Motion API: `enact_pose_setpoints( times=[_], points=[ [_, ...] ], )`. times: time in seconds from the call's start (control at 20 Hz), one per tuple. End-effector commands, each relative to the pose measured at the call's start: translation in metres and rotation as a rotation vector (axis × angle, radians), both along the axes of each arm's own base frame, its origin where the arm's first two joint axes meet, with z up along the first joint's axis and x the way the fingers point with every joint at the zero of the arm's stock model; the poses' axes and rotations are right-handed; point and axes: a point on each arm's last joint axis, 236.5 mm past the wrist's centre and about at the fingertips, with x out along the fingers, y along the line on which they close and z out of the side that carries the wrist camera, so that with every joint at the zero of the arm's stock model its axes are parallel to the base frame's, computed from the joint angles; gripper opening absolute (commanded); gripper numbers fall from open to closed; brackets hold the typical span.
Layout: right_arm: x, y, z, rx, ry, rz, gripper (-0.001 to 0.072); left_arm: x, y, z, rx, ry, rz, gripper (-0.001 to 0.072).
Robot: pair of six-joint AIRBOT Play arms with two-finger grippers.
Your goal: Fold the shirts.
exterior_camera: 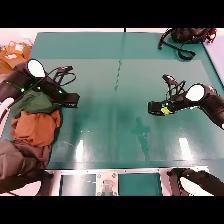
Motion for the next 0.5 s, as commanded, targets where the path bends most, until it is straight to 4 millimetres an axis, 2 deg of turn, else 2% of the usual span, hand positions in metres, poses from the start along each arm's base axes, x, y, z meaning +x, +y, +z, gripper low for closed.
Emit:
enact_pose_setpoints(
  times=[0.0, 0.05, 0.1, 0.15, 0.2, 0.25, 0.3, 0.35, 0.45],
  points=[
    [0.017, 0.000, 0.004, 0.006, -0.068, -0.024, 0.0017, 0.041, 0.024, -0.003, 0.103, -0.173, 0.035, 0.0093],
    [0.021, 0.000, 0.006, 0.009, -0.086, -0.031, 0.0082, 0.053, 0.047, -0.005, 0.207, -0.227, 0.028, 0.0485],
    [0.025, 0.001, 0.008, 0.016, -0.103, -0.038, 0.0217, 0.065, 0.076, -0.003, 0.322, -0.267, 0.082, 0.0714],
    [0.029, 0.001, 0.009, 0.017, -0.119, -0.044, 0.0286, 0.078, 0.109, 0.005, 0.459, -0.324, 0.119, 0.0720],
    [0.032, 0.001, 0.010, 0.018, -0.134, -0.049, 0.0296, 0.089, 0.140, 0.016, 0.593, -0.378, 0.124, 0.0720],
    [0.035, 0.000, 0.011, 0.018, -0.144, -0.052, 0.0298, 0.094, 0.161, 0.021, 0.671, -0.403, 0.123, 0.0720],
    [0.037, 0.000, 0.012, 0.019, -0.154, -0.055, 0.0342, 0.095, 0.175, 0.015, 0.677, -0.381, 0.149, 0.0720],
    [0.039, 0.000, 0.012, 0.019, -0.161, -0.058, 0.0429, 0.091, 0.187, 0.004, 0.676, -0.334, 0.163, 0.0720],
    [0.040, 0.000, 0.013, 0.019, -0.165, -0.059, 0.0441, 0.077, 0.218, -0.027, 0.689, -0.195, 0.224, 0.0720]
  ],
)
